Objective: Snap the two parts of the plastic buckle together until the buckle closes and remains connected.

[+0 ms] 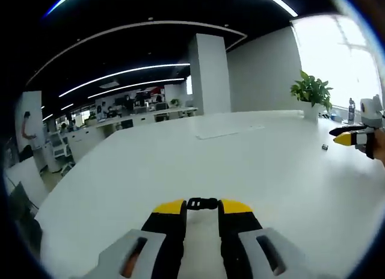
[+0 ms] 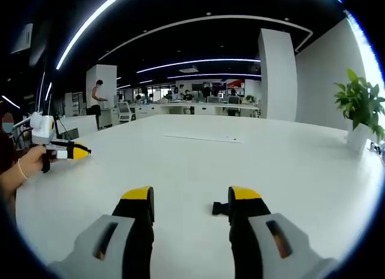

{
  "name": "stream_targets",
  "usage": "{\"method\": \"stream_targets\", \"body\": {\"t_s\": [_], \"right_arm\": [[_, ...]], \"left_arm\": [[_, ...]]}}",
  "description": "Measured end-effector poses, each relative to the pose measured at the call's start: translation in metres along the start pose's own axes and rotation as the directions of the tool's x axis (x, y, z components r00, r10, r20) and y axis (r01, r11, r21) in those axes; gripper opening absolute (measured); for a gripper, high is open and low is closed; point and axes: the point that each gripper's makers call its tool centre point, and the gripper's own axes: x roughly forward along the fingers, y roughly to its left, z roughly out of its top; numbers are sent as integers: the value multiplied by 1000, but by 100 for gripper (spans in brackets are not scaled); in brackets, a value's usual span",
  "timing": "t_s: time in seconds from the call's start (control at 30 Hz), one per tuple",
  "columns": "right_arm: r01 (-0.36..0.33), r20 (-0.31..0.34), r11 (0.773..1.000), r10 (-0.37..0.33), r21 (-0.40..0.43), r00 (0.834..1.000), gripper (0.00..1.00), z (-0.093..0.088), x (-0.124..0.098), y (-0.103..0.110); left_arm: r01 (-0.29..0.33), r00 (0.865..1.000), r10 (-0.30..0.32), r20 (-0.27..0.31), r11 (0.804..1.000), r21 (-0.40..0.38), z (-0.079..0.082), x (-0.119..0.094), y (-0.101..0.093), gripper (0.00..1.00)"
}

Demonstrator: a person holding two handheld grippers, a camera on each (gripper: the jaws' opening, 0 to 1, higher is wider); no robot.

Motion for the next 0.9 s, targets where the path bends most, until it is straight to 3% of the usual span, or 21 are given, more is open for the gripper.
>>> {"method": "stream_targets", "body": {"t_s": [0.27,0.9], "right_arm": [[-2,-6,1000,2,-2,1000,50,-2,0,1],[-2,-3,1000,2,0,1000,50,-1,0,1]], "left_arm": [[-46,999,46,7,999,-17,-2,-2,13,20],[-56,998,57,-30,998,18,-11,0,14,20]]}}
